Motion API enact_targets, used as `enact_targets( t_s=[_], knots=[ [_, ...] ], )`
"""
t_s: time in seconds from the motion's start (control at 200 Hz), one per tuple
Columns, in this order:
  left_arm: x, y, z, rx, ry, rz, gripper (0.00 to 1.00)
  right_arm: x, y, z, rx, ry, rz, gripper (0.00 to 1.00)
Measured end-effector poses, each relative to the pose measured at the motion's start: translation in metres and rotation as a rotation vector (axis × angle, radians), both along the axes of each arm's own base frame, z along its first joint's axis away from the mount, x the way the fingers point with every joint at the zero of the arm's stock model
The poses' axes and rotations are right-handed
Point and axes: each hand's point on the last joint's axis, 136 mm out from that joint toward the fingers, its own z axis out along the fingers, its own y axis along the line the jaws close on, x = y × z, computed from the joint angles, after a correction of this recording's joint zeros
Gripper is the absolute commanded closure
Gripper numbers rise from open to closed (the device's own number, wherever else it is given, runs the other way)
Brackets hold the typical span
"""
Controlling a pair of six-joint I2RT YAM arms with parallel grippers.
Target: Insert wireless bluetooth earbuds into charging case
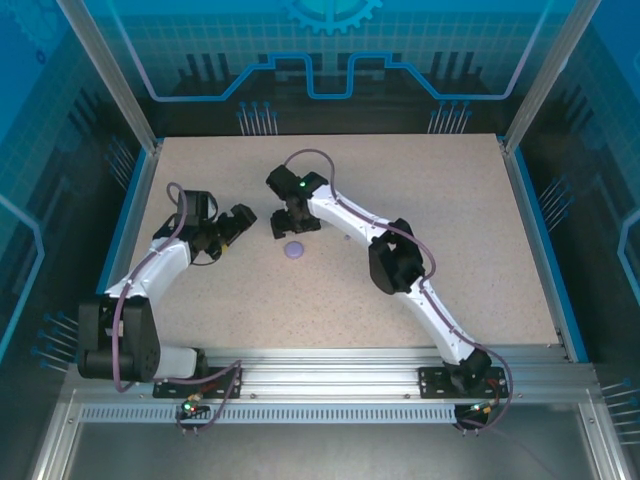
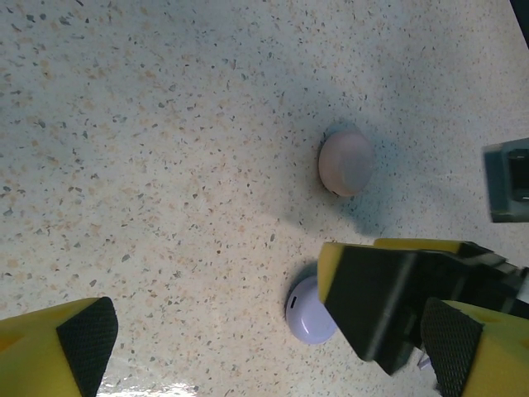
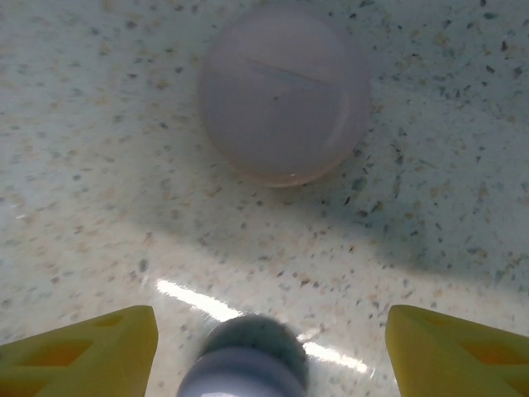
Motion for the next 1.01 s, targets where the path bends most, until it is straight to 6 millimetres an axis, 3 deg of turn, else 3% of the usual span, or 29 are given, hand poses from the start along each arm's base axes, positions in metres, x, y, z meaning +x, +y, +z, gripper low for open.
enact_targets(
  t_s=[0.35,0.74,1.005],
  knots=[
    [0.000,0.000,0.000,-0.001,0.002,0.000,0.01,0.001,0.002,-0.001,-0.032,-0.033,0.092,0.31],
    [0.007,-0.002,0.002,-0.010,0.003,-0.008,0.01,-0.016,0.011,-0.022,-0.063,-0.009,0.197,0.39],
    [0.012,-0.006,0.004,-0.031,0.003,-0.025,0.01,-0.029,0.004,-0.021,-0.069,-0.011,0.239,0.45]
  ],
)
